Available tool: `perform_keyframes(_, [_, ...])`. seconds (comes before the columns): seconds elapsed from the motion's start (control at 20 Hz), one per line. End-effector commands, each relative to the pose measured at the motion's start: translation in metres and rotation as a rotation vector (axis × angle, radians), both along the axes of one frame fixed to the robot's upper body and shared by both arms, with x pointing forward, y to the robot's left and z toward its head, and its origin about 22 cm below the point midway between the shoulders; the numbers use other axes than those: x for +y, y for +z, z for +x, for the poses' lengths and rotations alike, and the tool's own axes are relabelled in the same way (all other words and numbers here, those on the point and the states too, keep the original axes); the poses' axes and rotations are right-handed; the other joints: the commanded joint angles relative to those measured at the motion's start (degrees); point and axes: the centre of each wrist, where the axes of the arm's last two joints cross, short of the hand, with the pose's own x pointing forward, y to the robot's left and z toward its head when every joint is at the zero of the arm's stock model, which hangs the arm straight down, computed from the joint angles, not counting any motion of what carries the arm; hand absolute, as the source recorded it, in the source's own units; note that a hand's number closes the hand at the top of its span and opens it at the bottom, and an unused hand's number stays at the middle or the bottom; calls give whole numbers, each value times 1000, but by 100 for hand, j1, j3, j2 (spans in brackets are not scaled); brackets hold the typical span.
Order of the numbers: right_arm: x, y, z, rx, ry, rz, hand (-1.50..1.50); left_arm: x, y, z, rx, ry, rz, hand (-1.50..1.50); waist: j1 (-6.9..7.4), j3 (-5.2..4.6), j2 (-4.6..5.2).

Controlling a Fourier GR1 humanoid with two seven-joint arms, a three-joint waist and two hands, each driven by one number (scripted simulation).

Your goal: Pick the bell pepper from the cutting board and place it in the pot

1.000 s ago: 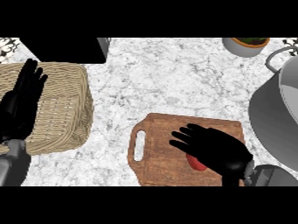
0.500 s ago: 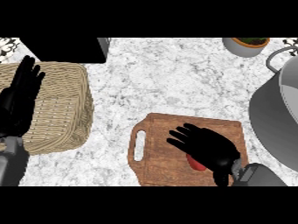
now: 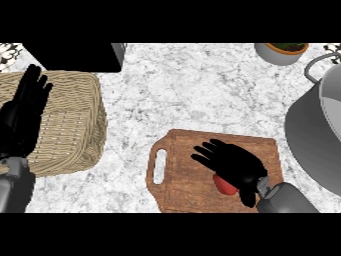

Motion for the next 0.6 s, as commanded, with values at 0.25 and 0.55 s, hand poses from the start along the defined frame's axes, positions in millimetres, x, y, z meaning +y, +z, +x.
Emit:
perform_keyframes(0.25, [0,-17,-6,-35,179,-18,150,-16,7,-5,3,-5,-8,0,-2,1,-5])
perform_keyframes(0.55, [-31,-24,7,-44,189,-46,150,-10,-14,2,-2,0,-12,0,-14,0,-1])
